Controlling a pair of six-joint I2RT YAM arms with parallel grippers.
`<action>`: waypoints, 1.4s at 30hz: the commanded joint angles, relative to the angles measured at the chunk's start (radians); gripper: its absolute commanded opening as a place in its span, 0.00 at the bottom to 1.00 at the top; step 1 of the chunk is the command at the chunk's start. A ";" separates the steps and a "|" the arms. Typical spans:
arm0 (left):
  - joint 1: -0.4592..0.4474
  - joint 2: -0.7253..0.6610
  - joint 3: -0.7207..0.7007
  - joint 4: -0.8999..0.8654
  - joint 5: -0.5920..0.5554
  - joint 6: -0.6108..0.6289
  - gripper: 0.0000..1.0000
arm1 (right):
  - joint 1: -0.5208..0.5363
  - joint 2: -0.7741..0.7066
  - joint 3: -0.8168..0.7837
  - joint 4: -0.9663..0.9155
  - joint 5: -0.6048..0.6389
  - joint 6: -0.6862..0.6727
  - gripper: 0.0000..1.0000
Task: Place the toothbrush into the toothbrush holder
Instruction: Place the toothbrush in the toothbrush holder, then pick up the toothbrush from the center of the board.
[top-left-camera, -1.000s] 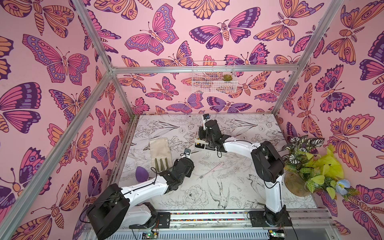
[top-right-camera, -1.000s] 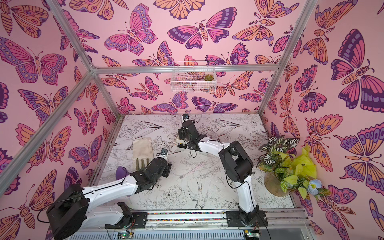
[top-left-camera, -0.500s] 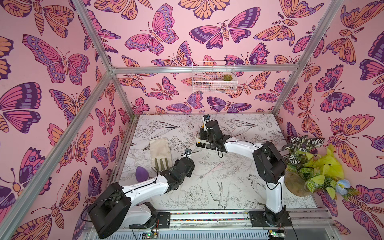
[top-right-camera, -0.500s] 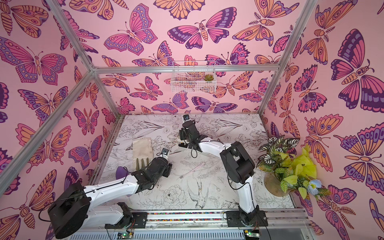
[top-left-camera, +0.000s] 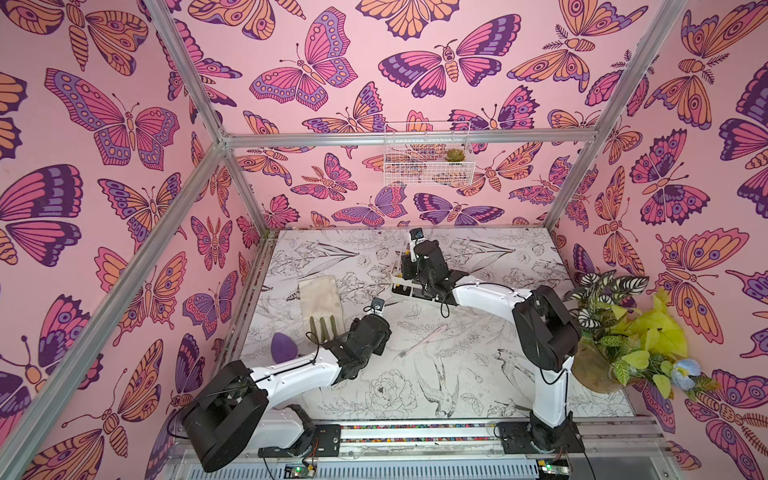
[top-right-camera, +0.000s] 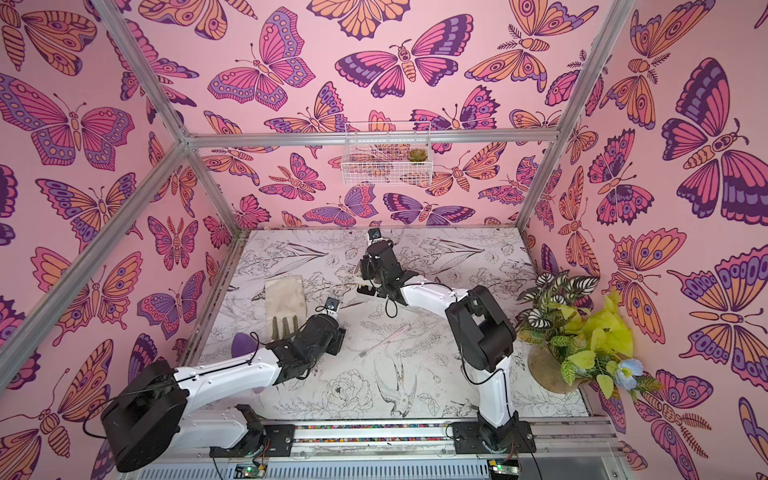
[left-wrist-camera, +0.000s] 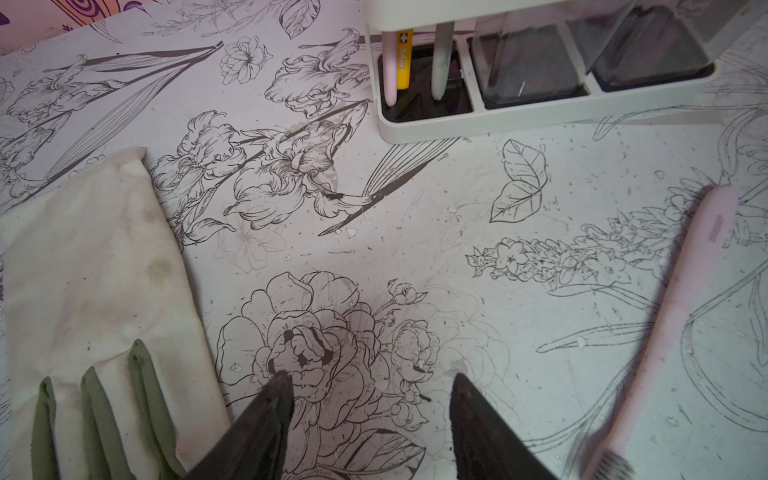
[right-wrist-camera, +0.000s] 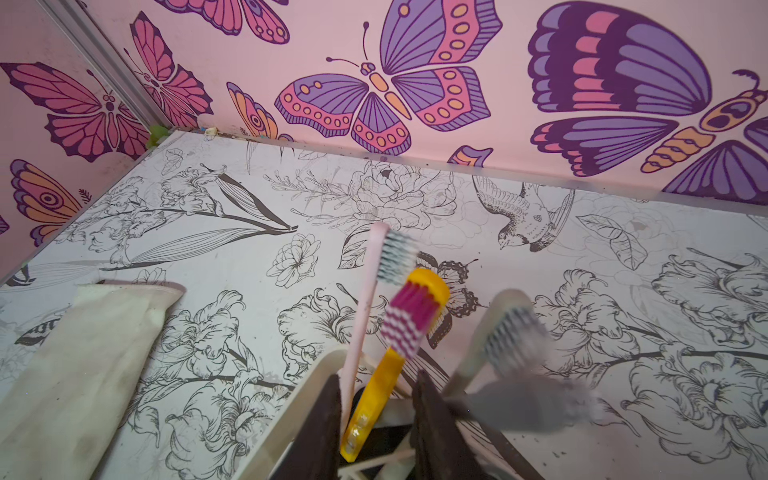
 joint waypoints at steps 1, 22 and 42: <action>0.006 0.003 0.015 -0.001 0.010 -0.004 0.62 | 0.012 -0.048 -0.021 0.045 0.016 -0.014 0.34; 0.006 0.020 0.035 -0.008 0.114 0.009 0.64 | 0.023 -0.519 -0.342 -0.268 0.045 0.069 0.47; -0.127 0.021 0.055 -0.050 0.474 0.072 0.66 | -0.056 -1.007 -0.506 -0.733 0.011 0.162 0.62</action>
